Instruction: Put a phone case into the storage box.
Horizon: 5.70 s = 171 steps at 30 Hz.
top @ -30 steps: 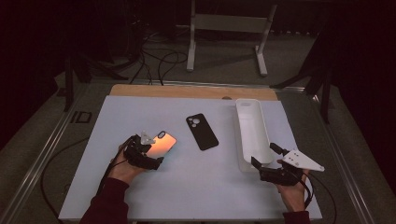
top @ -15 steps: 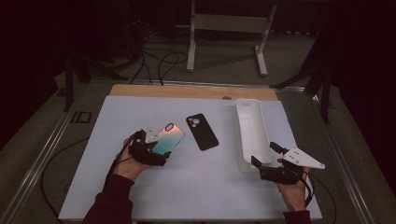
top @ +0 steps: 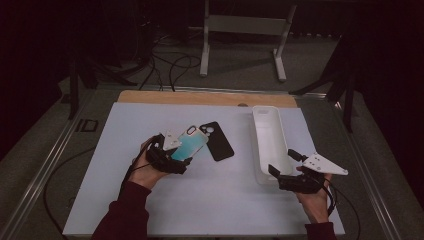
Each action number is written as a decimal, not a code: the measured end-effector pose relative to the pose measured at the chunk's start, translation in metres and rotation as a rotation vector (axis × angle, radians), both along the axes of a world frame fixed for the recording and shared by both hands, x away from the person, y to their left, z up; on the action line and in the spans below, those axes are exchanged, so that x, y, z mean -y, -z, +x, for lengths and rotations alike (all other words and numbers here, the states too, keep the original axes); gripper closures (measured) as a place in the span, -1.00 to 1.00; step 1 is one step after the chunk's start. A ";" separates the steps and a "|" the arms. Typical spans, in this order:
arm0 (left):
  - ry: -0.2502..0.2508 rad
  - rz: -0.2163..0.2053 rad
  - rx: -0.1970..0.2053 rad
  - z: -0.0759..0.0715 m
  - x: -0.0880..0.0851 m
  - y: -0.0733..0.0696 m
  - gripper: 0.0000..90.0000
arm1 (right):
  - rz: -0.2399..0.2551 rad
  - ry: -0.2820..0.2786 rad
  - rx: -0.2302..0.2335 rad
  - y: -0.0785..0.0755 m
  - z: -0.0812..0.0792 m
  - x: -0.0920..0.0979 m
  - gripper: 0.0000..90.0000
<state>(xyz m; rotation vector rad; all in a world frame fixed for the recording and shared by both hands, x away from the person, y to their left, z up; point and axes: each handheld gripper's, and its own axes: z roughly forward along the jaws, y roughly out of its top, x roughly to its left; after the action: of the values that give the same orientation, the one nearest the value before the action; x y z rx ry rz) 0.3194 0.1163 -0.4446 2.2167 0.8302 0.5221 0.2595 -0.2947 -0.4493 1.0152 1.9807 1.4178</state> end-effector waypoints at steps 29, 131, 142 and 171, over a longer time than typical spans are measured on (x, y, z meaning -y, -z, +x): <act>0.103 -0.033 0.064 0.003 0.045 -0.023 -0.62 | 0.020 -0.020 -0.018 -0.014 0.015 -0.014 -0.81; 0.458 -0.263 -0.063 -0.012 0.118 -0.026 -0.66 | 0.167 -0.380 -0.118 -0.050 0.020 -0.066 0.93; 0.460 -0.266 -0.035 -0.015 0.114 -0.025 -0.27 | 0.171 -0.394 -0.100 -0.054 0.020 -0.064 0.91; 0.488 -0.254 0.014 -0.018 0.114 -0.019 0.80 | 0.062 -0.264 -0.108 -0.055 0.023 -0.065 -0.53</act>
<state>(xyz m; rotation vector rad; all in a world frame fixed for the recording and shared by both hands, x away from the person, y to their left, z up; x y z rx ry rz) 0.3012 0.0020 -0.4253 2.0732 0.3037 0.1822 0.2826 -0.2298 -0.3942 0.8981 2.2279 1.6015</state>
